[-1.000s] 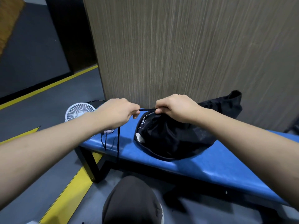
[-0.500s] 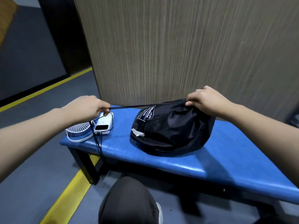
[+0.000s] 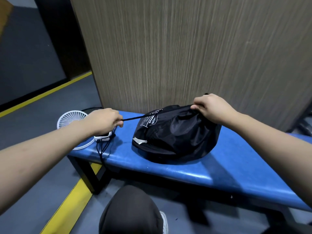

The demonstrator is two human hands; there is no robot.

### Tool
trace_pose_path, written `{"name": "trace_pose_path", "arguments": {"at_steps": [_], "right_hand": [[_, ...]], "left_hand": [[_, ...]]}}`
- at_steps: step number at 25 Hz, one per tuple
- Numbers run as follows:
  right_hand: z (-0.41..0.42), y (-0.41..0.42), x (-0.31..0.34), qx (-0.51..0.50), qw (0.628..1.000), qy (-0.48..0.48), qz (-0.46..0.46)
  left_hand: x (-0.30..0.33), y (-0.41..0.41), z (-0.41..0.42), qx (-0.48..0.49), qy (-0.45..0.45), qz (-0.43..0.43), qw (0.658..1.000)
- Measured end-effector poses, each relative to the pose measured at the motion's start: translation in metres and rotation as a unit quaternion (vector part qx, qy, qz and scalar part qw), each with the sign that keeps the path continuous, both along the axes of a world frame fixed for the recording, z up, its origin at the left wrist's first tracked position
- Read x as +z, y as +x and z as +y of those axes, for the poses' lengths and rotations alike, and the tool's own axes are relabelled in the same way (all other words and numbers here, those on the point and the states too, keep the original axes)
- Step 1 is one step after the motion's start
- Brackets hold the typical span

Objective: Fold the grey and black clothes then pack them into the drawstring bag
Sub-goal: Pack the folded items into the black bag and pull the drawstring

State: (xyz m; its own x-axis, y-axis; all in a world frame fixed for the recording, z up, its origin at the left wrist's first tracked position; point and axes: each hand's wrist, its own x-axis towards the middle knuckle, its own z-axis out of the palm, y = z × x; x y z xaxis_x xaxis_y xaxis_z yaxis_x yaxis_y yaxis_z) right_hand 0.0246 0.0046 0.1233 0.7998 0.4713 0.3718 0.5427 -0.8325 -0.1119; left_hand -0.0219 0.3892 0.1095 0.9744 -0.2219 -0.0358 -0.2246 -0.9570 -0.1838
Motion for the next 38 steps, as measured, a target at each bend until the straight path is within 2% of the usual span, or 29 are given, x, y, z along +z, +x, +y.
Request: {"name": "trace_pose_path", "arguments": {"at_steps": [3,5,7,10,16,19,20,22,25,29,33,35,38], "right_hand": [[0.013,-0.005,0.001,0.019,1.0,-0.004,-0.02],[0.022,-0.007,0.004,0.028,0.999,-0.009,-0.036],[0.03,-0.009,0.007,0.042,0.998,-0.006,-0.052],[0.032,-0.013,0.004,0.065,0.996,0.006,-0.065],[0.019,-0.015,-0.004,0.085,0.992,0.01,-0.093],[0.023,-0.018,-0.004,0.114,0.985,-0.037,-0.127],[0.025,-0.018,-0.003,0.119,0.983,-0.053,-0.133],[0.021,-0.014,-0.001,0.111,0.981,-0.078,-0.135],[0.007,-0.006,-0.003,0.059,0.989,-0.088,-0.104],[0.025,-0.008,-0.009,0.066,0.992,-0.071,-0.077],[0.044,-0.011,-0.008,0.084,0.993,0.026,-0.077],[0.034,-0.011,-0.016,0.054,0.996,0.07,-0.02],[0.002,-0.01,-0.04,-0.012,0.986,0.125,0.111]], "left_hand": [[-0.003,0.006,-0.027,0.011,-0.009,0.011,1.0],[0.006,0.008,-0.066,-0.042,-0.117,-0.027,0.992],[0.019,0.007,-0.111,-0.114,-0.244,-0.053,0.962],[0.032,0.006,-0.16,-0.147,-0.304,-0.052,0.94],[0.027,0.009,-0.165,-0.182,-0.246,-0.051,0.951],[0.034,0.004,-0.155,-0.227,-0.112,-0.144,0.957],[0.036,0.003,-0.148,-0.253,-0.055,-0.179,0.949],[0.039,-0.001,-0.127,-0.289,0.0,-0.21,0.934],[0.036,-0.008,-0.087,-0.274,-0.014,-0.189,0.943],[0.02,-0.011,-0.056,-0.166,-0.002,-0.138,0.976],[0.009,-0.009,-0.05,-0.052,-0.103,-0.087,0.989],[-0.004,-0.011,-0.059,-0.037,-0.165,-0.041,0.985],[-0.034,-0.015,-0.082,-0.032,-0.279,0.097,0.955]]}}
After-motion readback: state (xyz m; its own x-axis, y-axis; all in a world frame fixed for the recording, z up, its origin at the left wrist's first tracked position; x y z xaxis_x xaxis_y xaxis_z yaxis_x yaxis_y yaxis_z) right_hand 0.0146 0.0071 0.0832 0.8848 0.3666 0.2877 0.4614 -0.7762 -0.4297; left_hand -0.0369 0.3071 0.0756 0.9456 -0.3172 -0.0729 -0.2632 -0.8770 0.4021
